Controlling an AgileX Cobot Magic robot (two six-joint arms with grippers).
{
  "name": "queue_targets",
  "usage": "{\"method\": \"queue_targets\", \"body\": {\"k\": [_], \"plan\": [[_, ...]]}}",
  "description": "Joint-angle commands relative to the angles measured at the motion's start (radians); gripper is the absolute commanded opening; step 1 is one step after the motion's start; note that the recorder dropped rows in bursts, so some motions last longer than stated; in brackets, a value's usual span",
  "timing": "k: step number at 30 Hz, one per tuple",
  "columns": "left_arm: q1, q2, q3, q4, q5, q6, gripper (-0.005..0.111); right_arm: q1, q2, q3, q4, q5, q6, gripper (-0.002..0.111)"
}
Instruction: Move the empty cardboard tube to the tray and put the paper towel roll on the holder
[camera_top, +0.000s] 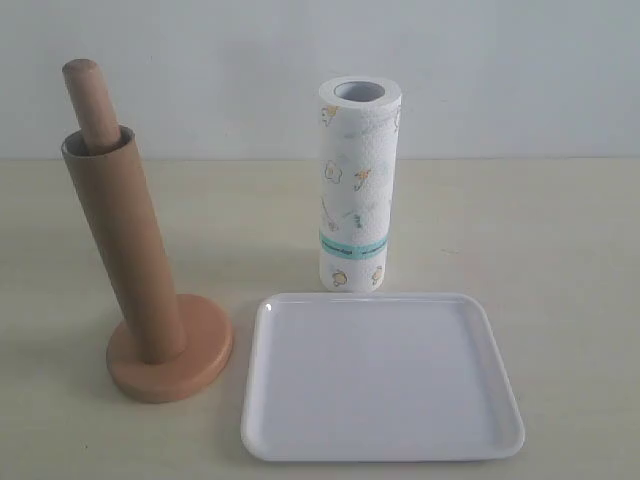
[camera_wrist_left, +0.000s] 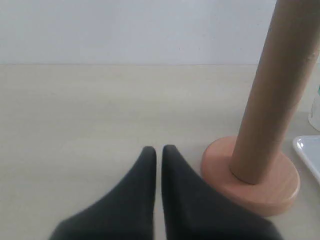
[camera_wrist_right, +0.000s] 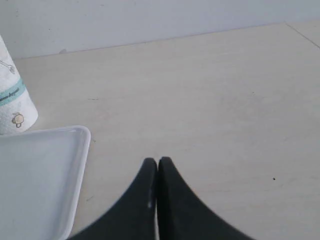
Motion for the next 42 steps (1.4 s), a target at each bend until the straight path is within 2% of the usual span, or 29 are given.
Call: {"method": "queue_targets", "body": {"k": [1, 13, 14, 17, 19, 24, 25, 27, 31, 36, 39, 42], "plan": [[0.004, -0.004, 0.003, 0.000, 0.001, 0.001, 0.004, -0.005, -0.005, -0.001, -0.006, -0.002, -0.002, 0.000], [0.004, -0.004, -0.007, -0.030, 0.014, 0.012, 0.004, -0.005, -0.005, -0.001, -0.006, -0.006, -0.002, 0.000], [0.004, -0.004, -0.029, -0.049, 0.027, 0.012, 0.004, -0.005, -0.005, -0.001, -0.006, -0.006, -0.002, 0.000], [0.004, -0.004, -0.241, -0.179, 0.129, 0.012, 0.004, -0.005, -0.005, -0.001, -0.006, -0.006, -0.002, 0.000], [0.004, -0.004, -0.317, -0.192, 0.173, 0.012, 0.004, -0.005, -0.005, -0.001, -0.006, -0.006, -0.002, 0.000], [0.004, -0.004, -0.339, -0.199, -0.028, -0.002, 0.004, -0.005, -0.005, -0.001, -0.006, -0.006, -0.002, 0.000], [0.004, -0.004, -0.339, -0.241, -0.054, -0.048, 0.004, -0.005, -0.005, -0.001, -0.006, -0.006, -0.002, 0.000], [0.002, -0.004, -0.342, -0.297, -0.142, -0.032, 0.004, -0.005, -0.005, -0.001, -0.006, -0.006, -0.002, 0.000], [0.002, 0.106, -0.430, -0.297, -0.203, 0.035, 0.004, -0.005, -0.005, -0.001, -0.006, -0.006, -0.002, 0.000], [0.002, 0.286, -0.525, -0.297, -0.157, 0.057, 0.005, -0.005, -0.005, -0.001, -0.006, -0.006, -0.002, 0.000], [0.002, 0.415, -0.534, -0.297, -0.116, 0.131, 0.017, -0.005, -0.005, -0.001, -0.006, -0.006, -0.002, 0.000], [-0.016, 0.530, -0.534, -0.390, -0.100, 0.208, 0.024, -0.005, -0.005, -0.001, -0.006, -0.006, -0.002, 0.000]]}}
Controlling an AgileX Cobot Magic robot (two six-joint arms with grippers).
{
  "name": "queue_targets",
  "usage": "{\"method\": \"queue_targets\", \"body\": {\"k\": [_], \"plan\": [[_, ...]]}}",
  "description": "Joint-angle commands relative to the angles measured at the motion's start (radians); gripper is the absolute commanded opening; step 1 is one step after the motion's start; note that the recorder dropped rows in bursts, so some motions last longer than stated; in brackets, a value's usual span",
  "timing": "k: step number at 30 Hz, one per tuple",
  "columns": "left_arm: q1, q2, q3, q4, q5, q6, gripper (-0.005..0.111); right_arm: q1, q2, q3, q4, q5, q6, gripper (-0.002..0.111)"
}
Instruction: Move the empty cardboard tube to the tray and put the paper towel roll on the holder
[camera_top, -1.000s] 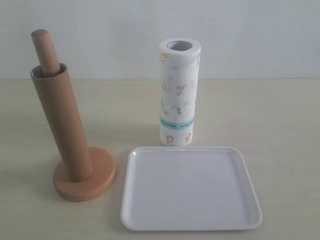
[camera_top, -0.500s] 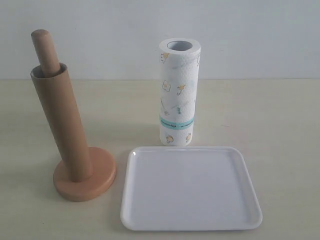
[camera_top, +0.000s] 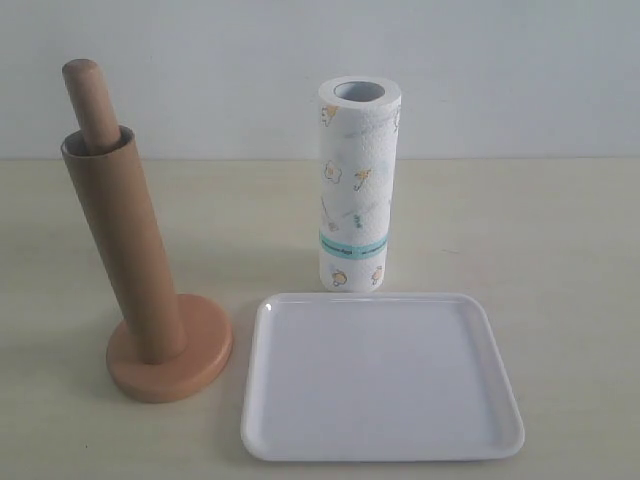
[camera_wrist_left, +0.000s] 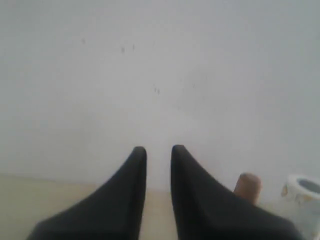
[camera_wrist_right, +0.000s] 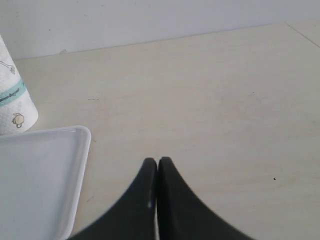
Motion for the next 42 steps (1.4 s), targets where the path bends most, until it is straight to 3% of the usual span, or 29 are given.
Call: {"method": "queue_targets", "body": {"k": [1, 5, 10, 13, 15, 32, 42], "plan": [[-0.033, 0.170, -0.003, -0.146, 0.046, 0.182, 0.025, -0.005, -0.005, -0.001, -0.008, -0.006, -0.002, 0.000], [-0.100, 0.302, -0.003, -0.387, 0.089, 0.503, 0.036, -0.005, -0.005, -0.001, -0.008, -0.006, -0.002, 0.000], [-0.159, 0.440, -0.003, -0.727, 0.162, 0.920, 0.070, -0.005, -0.005, -0.001, -0.004, -0.006, 0.000, 0.000], [-0.174, 0.505, -0.003, -0.837, 0.183, 1.089, 0.090, -0.005, -0.005, -0.001, -0.004, -0.006, 0.000, 0.000], [-0.175, 0.543, -0.003, -0.853, 0.183, 1.144, 0.096, -0.005, -0.005, -0.001, -0.004, -0.006, 0.000, 0.000], [-0.175, 0.760, -0.003, -1.339, 0.203, 1.691, 0.096, -0.005, -0.005, -0.001, -0.004, -0.006, -0.002, 0.000], [-0.175, 0.898, -0.003, -1.358, 0.206, 1.790, 0.096, -0.005, -0.005, -0.001, -0.004, -0.006, -0.002, 0.000]]}}
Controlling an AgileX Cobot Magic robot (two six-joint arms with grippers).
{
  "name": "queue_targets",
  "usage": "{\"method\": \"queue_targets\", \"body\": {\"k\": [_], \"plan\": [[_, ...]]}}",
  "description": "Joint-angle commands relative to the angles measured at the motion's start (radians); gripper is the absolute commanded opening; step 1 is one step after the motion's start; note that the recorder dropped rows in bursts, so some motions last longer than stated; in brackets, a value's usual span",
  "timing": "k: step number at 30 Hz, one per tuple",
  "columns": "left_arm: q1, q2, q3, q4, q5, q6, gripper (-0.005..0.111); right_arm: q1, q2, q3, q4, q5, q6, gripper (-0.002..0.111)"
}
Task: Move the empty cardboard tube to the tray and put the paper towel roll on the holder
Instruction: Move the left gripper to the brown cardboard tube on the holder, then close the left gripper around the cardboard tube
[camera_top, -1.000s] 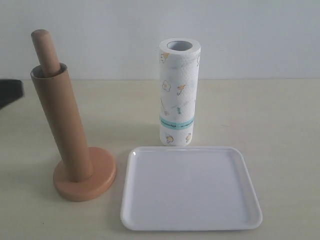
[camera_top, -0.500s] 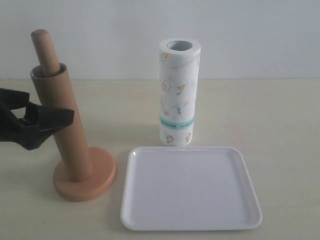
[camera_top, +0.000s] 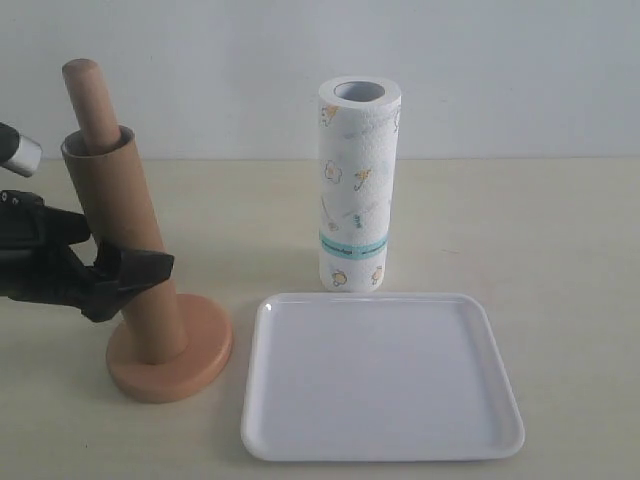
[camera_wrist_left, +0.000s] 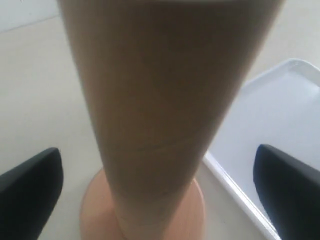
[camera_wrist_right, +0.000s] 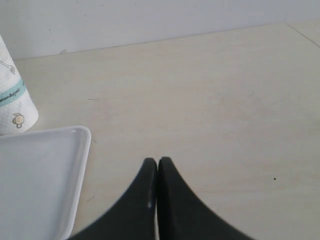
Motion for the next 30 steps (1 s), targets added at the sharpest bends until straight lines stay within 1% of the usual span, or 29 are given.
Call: {"method": "queue_targets", "body": {"k": [1, 7, 10, 13, 14, 19, 22, 24, 30], "plan": [[-0.005, 0.025, -0.003, -0.012, 0.009, 0.025, 0.096, -0.005, -0.005, -0.001, -0.004, -0.006, -0.002, 0.000], [-0.003, 0.035, -0.009, -0.012, 0.009, 0.034, 0.096, -0.005, -0.005, -0.001, -0.004, -0.006, -0.002, 0.000], [-0.003, 0.035, -0.021, -0.012, 0.062, 0.054, 0.096, -0.005, -0.005, -0.001, -0.004, -0.006, -0.002, 0.000], [-0.003, 0.035, -0.030, -0.012, 0.058, 0.054, 0.095, -0.005, -0.005, -0.001, -0.004, -0.006, -0.002, 0.000], [-0.003, 0.035, -0.030, -0.012, 0.044, 0.054, 0.093, -0.005, -0.005, -0.001, -0.004, -0.006, -0.002, 0.000], [-0.003, 0.035, -0.030, -0.012, 0.017, 0.063, 0.072, -0.005, -0.005, -0.001, -0.004, -0.004, -0.002, 0.000], [-0.003, 0.035, -0.030, -0.012, 0.017, 0.063, 0.066, -0.005, -0.005, -0.001, -0.004, -0.004, -0.002, 0.000], [-0.003, 0.035, -0.030, -0.012, 0.023, 0.081, 0.064, -0.005, -0.005, -0.001, -0.004, -0.004, -0.002, 0.000], [-0.003, 0.035, -0.030, -0.012, 0.059, 0.103, 0.064, -0.005, -0.005, -0.001, -0.004, -0.004, -0.002, 0.000]]}}
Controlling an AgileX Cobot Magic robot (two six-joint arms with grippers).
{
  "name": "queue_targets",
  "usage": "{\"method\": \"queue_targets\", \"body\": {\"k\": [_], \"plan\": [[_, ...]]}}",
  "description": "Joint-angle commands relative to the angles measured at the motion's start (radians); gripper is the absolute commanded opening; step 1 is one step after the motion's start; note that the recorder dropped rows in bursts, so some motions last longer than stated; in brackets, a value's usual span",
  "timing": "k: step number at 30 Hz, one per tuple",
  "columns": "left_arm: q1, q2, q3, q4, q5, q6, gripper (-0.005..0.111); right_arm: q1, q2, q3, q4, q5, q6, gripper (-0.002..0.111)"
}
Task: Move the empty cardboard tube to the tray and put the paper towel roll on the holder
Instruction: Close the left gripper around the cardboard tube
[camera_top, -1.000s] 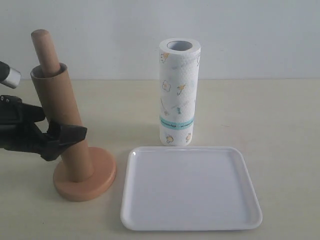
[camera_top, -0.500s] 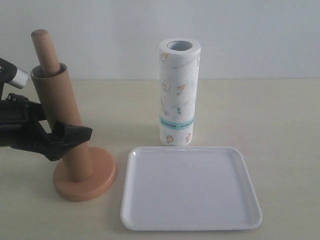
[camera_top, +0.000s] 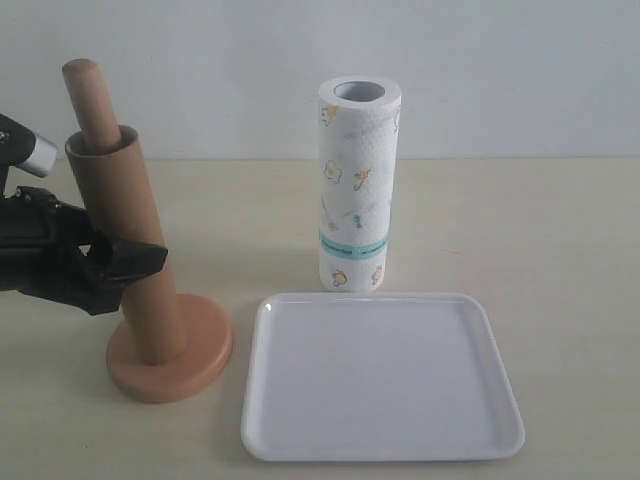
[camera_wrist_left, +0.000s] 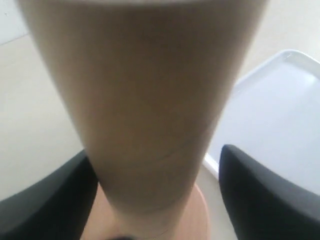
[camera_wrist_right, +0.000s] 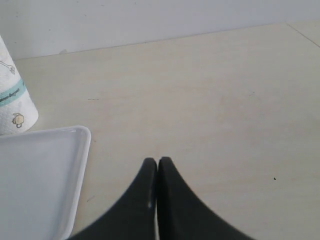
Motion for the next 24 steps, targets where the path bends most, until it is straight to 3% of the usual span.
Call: {"method": "queue_targets", "body": {"k": [1, 7, 13, 15, 18, 24], "plan": [[-0.003, -0.001, -0.006, -0.011, 0.026, 0.014, 0.064, -0.005, -0.005, -0.001, -0.004, -0.004, -0.002, 0.000], [-0.003, -0.001, -0.006, -0.011, 0.026, 0.014, 0.062, -0.005, -0.005, -0.001, -0.004, -0.004, -0.002, 0.000], [-0.003, -0.001, -0.006, -0.011, 0.026, 0.022, 0.031, -0.005, -0.005, -0.001, -0.004, -0.004, -0.002, 0.000], [-0.003, -0.001, -0.006, -0.011, 0.026, 0.027, 0.026, -0.005, -0.005, -0.001, -0.004, -0.004, -0.002, 0.000], [-0.003, -0.001, -0.006, -0.011, 0.026, 0.027, 0.030, -0.005, -0.005, -0.001, -0.004, -0.004, -0.002, 0.000], [-0.003, -0.001, -0.006, -0.011, 0.017, 0.027, 0.070, -0.005, -0.005, -0.001, -0.004, -0.004, -0.002, 0.000]]}}
